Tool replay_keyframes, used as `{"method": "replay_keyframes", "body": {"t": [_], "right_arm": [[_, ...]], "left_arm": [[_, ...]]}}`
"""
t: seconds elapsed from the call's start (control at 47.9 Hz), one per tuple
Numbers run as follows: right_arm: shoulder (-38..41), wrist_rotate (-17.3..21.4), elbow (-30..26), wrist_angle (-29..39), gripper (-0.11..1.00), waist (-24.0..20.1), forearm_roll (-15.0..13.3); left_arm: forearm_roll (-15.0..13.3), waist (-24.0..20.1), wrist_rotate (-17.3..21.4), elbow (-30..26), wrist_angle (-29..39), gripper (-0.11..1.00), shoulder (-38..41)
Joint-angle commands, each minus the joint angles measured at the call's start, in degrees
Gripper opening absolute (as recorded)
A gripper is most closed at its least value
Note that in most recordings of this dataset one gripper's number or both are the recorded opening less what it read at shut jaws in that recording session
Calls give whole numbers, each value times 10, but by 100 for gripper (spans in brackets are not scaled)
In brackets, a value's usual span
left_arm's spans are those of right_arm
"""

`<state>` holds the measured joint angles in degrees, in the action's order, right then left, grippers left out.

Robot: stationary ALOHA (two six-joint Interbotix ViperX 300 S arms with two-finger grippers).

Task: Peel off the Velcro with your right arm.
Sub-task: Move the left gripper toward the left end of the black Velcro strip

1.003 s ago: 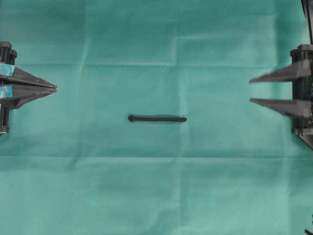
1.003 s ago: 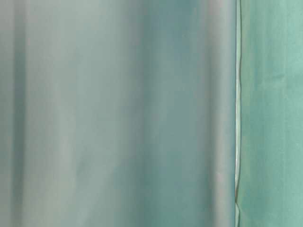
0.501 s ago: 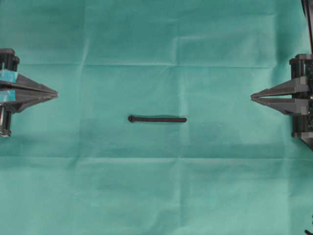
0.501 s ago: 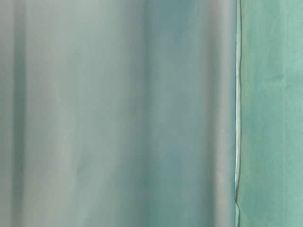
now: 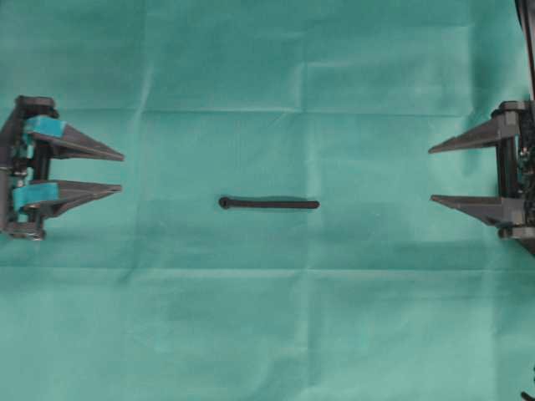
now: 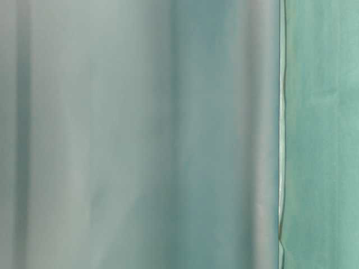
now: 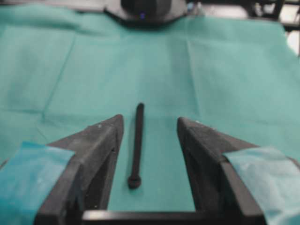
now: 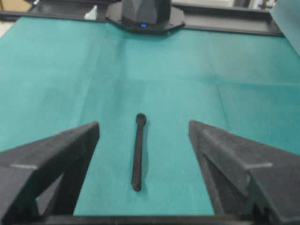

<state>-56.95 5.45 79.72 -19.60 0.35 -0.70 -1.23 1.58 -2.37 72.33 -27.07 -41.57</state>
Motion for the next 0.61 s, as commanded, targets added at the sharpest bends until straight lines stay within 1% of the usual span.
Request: {"method": "replay_keyframes", "body": {"t": [0.0,0.272,0.585], "right_arm": [[2,1,-7,-4,55,1,0],[2,3,-4,-4,54,1,0],[2,3,-2,-4,54,1,-1]], "left_arm": [[-1,2,0,-31,-11,50,32],[-1,-2,5,-102,-35,49,141],[-1,-7,4,-178,-36,48,246]]}}
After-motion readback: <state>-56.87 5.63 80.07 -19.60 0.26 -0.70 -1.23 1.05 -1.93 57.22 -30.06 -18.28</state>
